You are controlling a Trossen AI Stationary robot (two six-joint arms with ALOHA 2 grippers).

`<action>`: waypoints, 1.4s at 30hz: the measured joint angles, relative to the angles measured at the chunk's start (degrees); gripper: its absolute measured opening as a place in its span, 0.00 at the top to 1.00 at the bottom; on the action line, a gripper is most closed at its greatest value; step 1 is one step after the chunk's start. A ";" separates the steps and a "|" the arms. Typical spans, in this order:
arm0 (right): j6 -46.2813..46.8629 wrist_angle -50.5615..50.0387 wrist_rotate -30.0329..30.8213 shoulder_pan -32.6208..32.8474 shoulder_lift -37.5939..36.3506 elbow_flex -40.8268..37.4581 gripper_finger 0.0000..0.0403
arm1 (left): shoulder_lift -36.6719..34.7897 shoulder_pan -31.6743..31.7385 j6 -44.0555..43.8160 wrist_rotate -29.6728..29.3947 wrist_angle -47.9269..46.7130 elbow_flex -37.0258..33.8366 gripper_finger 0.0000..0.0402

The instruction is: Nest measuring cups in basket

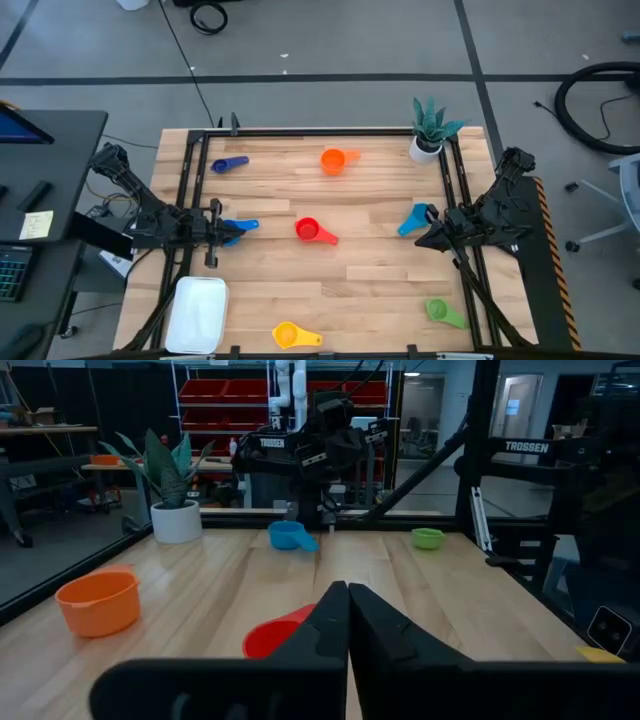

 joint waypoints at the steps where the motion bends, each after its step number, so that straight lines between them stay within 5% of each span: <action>1: 0.00 0.00 0.01 0.00 0.00 0.00 0.97 | 0.01 0.00 0.01 -0.01 0.00 0.00 0.99; 18: -0.23 -0.01 -0.02 0.01 0.00 0.00 0.97 | 0.00 0.01 0.03 0.00 0.00 0.00 0.99; 25: -14.97 0.07 0.51 0.00 -0.09 0.00 0.97 | 0.02 0.01 -0.01 0.00 0.07 0.00 0.99; 42: -16.96 8.61 0.58 -0.01 -0.09 0.00 0.97 | -0.01 0.01 -5.37 0.00 0.52 -0.02 0.99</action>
